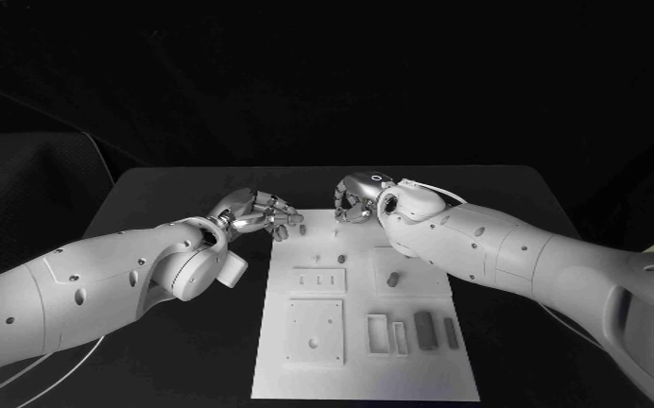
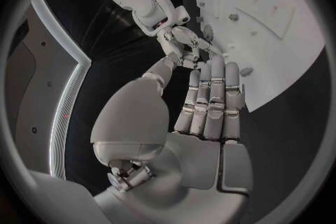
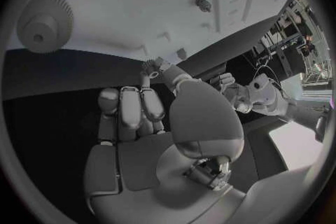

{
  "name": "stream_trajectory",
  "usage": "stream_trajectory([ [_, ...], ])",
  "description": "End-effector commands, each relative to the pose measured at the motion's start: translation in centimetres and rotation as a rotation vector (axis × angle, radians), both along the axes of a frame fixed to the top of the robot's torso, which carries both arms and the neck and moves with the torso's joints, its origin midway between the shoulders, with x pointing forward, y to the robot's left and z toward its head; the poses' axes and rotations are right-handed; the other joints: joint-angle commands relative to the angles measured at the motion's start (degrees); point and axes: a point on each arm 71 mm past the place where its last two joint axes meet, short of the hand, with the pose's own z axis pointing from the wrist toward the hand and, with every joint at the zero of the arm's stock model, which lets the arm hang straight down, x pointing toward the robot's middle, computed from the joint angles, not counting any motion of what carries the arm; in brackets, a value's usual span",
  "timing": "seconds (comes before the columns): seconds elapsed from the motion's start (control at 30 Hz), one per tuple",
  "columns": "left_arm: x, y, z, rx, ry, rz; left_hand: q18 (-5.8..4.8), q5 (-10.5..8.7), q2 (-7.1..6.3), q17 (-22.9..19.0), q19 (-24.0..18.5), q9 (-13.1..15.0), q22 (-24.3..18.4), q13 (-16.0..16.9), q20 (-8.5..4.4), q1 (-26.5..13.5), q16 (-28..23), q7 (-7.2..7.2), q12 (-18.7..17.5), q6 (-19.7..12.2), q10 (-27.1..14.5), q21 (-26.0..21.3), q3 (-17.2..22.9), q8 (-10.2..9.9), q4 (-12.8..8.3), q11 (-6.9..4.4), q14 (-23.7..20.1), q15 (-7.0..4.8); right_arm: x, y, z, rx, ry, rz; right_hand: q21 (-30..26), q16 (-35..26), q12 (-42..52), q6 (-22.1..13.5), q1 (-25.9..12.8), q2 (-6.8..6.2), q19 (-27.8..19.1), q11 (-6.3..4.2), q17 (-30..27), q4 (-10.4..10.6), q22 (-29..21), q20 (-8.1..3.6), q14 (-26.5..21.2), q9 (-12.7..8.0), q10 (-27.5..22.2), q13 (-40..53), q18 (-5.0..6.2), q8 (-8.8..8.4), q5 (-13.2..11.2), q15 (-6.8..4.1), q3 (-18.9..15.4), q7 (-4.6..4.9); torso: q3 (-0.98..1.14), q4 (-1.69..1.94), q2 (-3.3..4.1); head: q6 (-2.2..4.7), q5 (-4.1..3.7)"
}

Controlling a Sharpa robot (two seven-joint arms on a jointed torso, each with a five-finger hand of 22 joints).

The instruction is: Assemble the parts on the task board

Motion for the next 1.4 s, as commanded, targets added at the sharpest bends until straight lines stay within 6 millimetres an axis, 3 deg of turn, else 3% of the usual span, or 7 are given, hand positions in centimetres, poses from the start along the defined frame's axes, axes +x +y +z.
stream_trajectory([
  [0.03, 0.01, -0.23, 0.26, -0.008, -0.009, -0.004, 1.07, 0.27, -0.09, -0.04, -0.37, -0.09, -0.09, 0.09, 0.02, 0.64, -0.34, 0.39, 0.33, 0.07, -0.12, -0.37, -0.12, -0.19, 0.16, 0.08, -0.53, -0.07, -0.11, 0.32, -0.32, -0.016, -0.002, 0.010, 3.14, 0.36, 0.38, 2.85, 0.05, -0.38, 0.11, -0.36, 0.06, -0.08, 0.06, -0.16, 0.13, 0.08, 0.07, 0.10, 0.39, 0.20, 0.16, -0.33, 0.19, 2.67, 0.08, 0.04, 0.11, 0.19, 0.20],
  [0.27, 0.04, -0.19, 0.39, -0.008, -0.012, -0.003, 1.06, 0.27, -0.09, -0.03, -0.38, -0.10, -0.09, 0.09, 0.02, 0.66, -0.35, 0.40, 0.34, 0.07, -0.11, -0.38, -0.12, -0.19, 0.16, 0.08, -0.54, -0.06, -0.13, 0.48, -0.66, -0.018, 0.000, 0.009, 3.16, 0.38, 0.40, 2.87, 0.03, -0.39, 0.12, -0.36, 0.07, -0.06, 0.06, -0.16, 0.14, 0.08, 0.09, 0.10, 0.39, 0.19, 0.16, -0.34, 0.19, 2.67, 0.07, 0.08, 0.11, -0.10, 0.42],
  [0.67, 0.12, -0.20, 0.50, -0.007, -0.014, -0.002, 1.06, 0.26, -0.10, -0.03, -0.40, -0.10, -0.09, 0.09, 0.03, 0.70, -0.38, 0.41, 0.36, 0.09, -0.10, -0.40, -0.12, -0.19, 0.17, 0.09, -0.55, -0.06, 0.08, 0.27, -0.76, -0.030, -0.003, 0.000, 3.20, 0.41, 0.42, 2.89, 0.01, -0.39, 0.13, -0.37, 0.07, -0.04, 0.08, -0.16, 0.16, 0.08, 0.11, 0.11, 0.39, 0.18, 0.17, -0.34, 0.20, 2.67, 0.12, -0.21, 0.13, -0.30, 0.60],
  [1.03, 0.15, -0.35, 0.50, -0.007, -0.014, -0.004, 1.05, 0.26, -0.11, -0.03, -0.42, -0.10, -0.10, 0.10, 0.04, 0.72, -0.39, 0.41, 0.37, 0.09, -0.10, -0.42, -0.12, -0.20, 0.18, 0.10, -0.56, -0.05, -0.05, 0.77, -0.96, -0.030, 0.001, 0.009, 3.23, 0.45, 0.45, 2.91, -0.02, -0.41, 0.14, -0.37, 0.08, -0.01, 0.09, -0.15, 0.17, 0.07, 0.13, 0.12, 0.39, 0.16, 0.17, -0.34, 0.19, 2.67, 0.08, 0.00, 0.15, -0.39, 0.64],
  [1.4, 0.15, -0.36, 0.50, -0.007, -0.014, -0.004, 1.04, 0.25, -0.12, -0.02, -0.43, -0.11, -0.10, 0.10, 0.04, 0.75, -0.41, 0.42, 0.38, 0.10, -0.11, -0.44, -0.13, -0.20, 0.19, 0.10, -0.57, -0.05, -0.05, 0.81, -1.11, -0.035, 0.011, 0.008, 3.27, 0.48, 0.47, 2.94, -0.05, -0.41, 0.15, -0.38, 0.09, 0.02, 0.10, -0.15, 0.19, 0.07, 0.15, 0.13, 0.39, 0.15, 0.17, -0.35, 0.20, 2.67, 0.10, -0.18, 0.15, -0.59, 0.96],
])
